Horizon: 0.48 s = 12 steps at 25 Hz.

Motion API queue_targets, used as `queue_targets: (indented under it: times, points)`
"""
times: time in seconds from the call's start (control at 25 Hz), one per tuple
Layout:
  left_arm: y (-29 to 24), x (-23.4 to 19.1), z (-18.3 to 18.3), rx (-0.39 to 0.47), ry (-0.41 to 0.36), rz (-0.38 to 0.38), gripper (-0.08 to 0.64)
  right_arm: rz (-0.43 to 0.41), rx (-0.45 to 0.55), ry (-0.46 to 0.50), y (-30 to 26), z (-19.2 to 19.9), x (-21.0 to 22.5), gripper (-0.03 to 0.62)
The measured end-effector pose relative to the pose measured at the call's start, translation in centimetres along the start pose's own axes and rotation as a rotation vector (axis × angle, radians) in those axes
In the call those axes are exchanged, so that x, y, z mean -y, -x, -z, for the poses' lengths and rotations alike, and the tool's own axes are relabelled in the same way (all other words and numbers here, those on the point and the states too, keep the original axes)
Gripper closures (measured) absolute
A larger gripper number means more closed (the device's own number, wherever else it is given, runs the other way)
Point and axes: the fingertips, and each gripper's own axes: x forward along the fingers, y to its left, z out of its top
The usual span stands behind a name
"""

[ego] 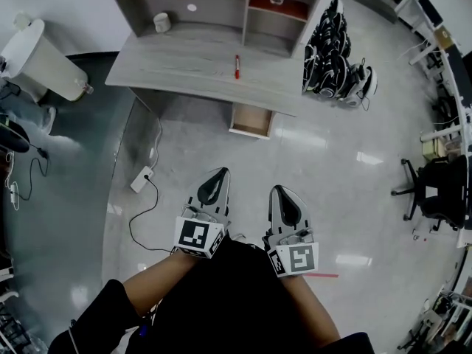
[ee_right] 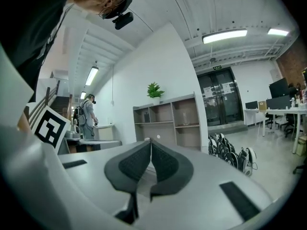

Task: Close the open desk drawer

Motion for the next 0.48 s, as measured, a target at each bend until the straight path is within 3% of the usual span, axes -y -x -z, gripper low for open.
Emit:
queue_targets:
  times: [0.24,0.36,0.48]
  points:
    - [-3.8,-4.8,-2.4,0.009,0.078,-0.009,0.546,-0.032,0.026,-0.038,-5.4,-1.4,0.7,0.574]
    - [-5.9,-6.9,-3.2,0.012,0.047,0.006,0.546,0.024,0.015,0.007,-8.2,-1.8,1.4,0.574]
    - [-7.7,-7.8,-3.3,0.000,0.020,0.046,0.546,0.057,-0.022,-0.011,-10.6,-1.3,2.3,0.574]
